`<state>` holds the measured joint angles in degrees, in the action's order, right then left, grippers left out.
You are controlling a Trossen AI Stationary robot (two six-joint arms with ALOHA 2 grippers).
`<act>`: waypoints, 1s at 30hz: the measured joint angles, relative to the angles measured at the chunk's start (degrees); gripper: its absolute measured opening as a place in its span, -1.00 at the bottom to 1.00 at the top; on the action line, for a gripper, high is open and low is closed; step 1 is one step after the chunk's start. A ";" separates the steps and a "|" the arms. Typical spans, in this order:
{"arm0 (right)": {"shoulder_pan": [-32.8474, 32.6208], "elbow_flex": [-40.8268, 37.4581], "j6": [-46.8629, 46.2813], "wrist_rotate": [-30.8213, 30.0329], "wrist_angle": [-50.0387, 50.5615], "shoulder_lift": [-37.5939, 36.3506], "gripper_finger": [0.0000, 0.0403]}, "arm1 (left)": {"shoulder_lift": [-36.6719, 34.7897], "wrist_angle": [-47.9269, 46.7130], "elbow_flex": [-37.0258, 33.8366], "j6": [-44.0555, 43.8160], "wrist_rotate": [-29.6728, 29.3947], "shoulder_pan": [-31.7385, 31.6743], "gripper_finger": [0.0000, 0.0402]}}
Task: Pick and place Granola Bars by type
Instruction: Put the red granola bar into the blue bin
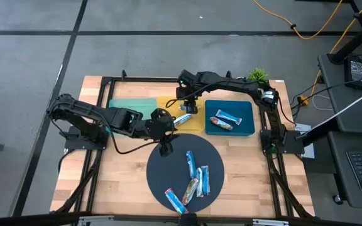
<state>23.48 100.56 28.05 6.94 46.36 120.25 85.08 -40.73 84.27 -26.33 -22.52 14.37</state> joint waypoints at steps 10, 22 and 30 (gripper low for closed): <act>1.10 -2.50 -3.87 1.67 0.74 -9.56 -0.35 | -0.02 -6.13 0.00 -3.80 -1.29 7.66 -0.43; -5.28 -22.60 -13.19 -4.08 -7.84 -33.17 -0.35 | -0.03 -6.32 -7.28 -8.44 -0.06 17.39 -0.43; -15.91 -36.64 -16.52 -7.34 -19.70 -50.67 -0.35 | 1.96 -5.53 -9.37 1.56 6.04 21.22 -0.43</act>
<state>7.57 63.92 11.53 -0.40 26.65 69.58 87.03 -46.26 74.89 -24.77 -16.48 35.59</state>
